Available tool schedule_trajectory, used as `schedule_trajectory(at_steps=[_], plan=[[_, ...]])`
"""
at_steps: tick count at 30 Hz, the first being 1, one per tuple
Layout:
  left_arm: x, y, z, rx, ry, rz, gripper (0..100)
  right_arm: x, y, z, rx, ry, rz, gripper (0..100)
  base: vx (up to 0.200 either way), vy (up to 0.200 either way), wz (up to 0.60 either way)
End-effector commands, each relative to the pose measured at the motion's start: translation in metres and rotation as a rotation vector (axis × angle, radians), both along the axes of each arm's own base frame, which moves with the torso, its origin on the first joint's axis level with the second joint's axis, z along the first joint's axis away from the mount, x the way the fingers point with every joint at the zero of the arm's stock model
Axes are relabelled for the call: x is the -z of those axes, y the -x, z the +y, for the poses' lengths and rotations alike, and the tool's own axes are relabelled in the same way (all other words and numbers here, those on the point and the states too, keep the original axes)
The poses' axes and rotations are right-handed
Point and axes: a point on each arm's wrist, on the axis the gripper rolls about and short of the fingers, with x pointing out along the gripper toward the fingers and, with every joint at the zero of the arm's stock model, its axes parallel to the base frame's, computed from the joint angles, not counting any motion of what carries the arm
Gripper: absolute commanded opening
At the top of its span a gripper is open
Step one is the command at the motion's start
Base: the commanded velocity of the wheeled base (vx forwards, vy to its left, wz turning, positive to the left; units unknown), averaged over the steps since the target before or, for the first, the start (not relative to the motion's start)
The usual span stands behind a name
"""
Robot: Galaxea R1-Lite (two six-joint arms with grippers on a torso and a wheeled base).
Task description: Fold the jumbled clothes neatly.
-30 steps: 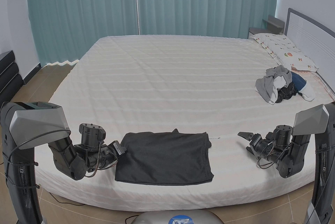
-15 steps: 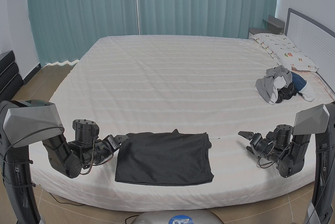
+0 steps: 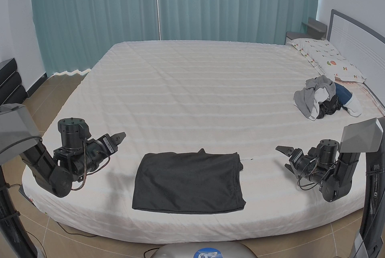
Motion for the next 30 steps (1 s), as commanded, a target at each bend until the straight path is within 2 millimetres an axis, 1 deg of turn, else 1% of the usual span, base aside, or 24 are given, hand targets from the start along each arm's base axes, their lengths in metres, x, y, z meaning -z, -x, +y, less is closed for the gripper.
schedule_trajectory(at_steps=[1,2,3,4,5,6,7,9,11,12,13,15,16,18,19,20,21,22,26,27,30], plan=[[-0.036,0.018,0.011,-0.055,-0.031,-0.110,100,-0.036,0.012,0.003,-0.013,0.011,-0.068,100,0.000,0.000,0.00],[-0.047,0.033,0.015,-0.058,-0.032,-0.139,100,-0.052,0.027,0.003,-0.019,0.046,-0.096,100,0.000,0.000,0.00],[-0.052,0.039,0.016,-0.055,-0.032,-0.153,100,-0.059,0.035,0.002,-0.021,0.062,-0.113,100,0.000,0.000,0.00],[-0.059,0.054,0.018,-0.053,-0.036,-0.171,100,-0.073,0.053,0.000,-0.021,0.088,-0.136,100,0.000,0.000,0.00],[-0.063,0.065,0.019,-0.048,-0.041,-0.184,100,-0.082,0.065,0.000,-0.025,0.103,-0.157,100,0.000,0.000,0.00],[-0.063,0.069,0.019,-0.048,-0.044,-0.184,100,-0.085,0.069,0.000,-0.027,0.106,-0.164,100,0.000,0.000,0.00],[-0.069,0.091,0.022,-0.038,-0.068,-0.210,100,-0.104,0.094,0.001,-0.039,0.129,-0.217,100,0.000,0.000,0.00],[-0.078,0.115,0.025,-0.027,-0.111,-0.259,100,-0.123,0.121,-0.001,-0.046,0.164,-0.285,100,0.000,0.000,0.00],[-0.085,0.135,0.028,-0.030,-0.141,-0.304,100,-0.137,0.143,-0.003,-0.054,0.217,-0.356,100,0.000,0.000,0.00],[-0.086,0.141,0.029,-0.031,-0.146,-0.317,100,-0.140,0.150,-0.004,-0.055,0.236,-0.375,100,0.000,0.000,0.00],[-0.090,0.154,0.031,-0.036,-0.148,-0.348,100,-0.145,0.165,-0.005,-0.060,0.281,-0.417,100,0.000,0.000,0.00],[-0.092,0.167,0.033,-0.040,-0.145,-0.376,100,-0.149,0.177,-0.006,-0.065,0.320,-0.450,100,0.000,0.000,0.00],[-0.093,0.184,0.035,-0.043,-0.172,-0.402,100,-0.157,0.188,-0.009,-0.047,0.356,-0.488,100,0.000,0.000,0.00],[-0.091,0.203,0.039,-0.043,-0.222,-0.414,100,-0.162,0.202,-0.011,-0.029,0.372,-0.501,100,0.000,0.000,0.00],[-0.091,0.207,0.039,-0.045,-0.230,-0.416,100,-0.164,0.205,-0.012,-0.025,0.374,-0.506,100,0.000,0.000,0.00],[-0.092,0.224,0.042,-0.059,-0.243,-0.443,100,-0.168,0.219,-0.013,-0.019,0.380,-0.527,100,0.000,0.000,0.00],[-0.093,0.229,0.043,-0.062,-0.245,-0.447,100,-0.170,0.224,-0.013,-0.018,0.385,-0.535,100,0.000,0.000,0.00],[-0.093,0.239,0.044,-0.070,-0.248,-0.452,100,-0.171,0.234,-0.014,-0.021,0.407,-0.547,100,0.000,0.000,0.00],[-0.090,0.267,0.048,-0.098,-0.274,-0.444,100,-0.168,0.266,-0.016,-0.039,0.523,-0.576,100,0.000,0.000,0.00],[-0.089,0.278,0.050,-0.107,-0.290,-0.445,100,-0.165,0.279,-0.017,-0.046,0.563,-0.589,100,0.000,0.000,0.00],[-0.086,0.300,0.053,-0.119,-0.319,-0.442,100,-0.157,0.306,-0.018,-0.056,0.629,-0.607,100,0.000,0.000,0.00]])
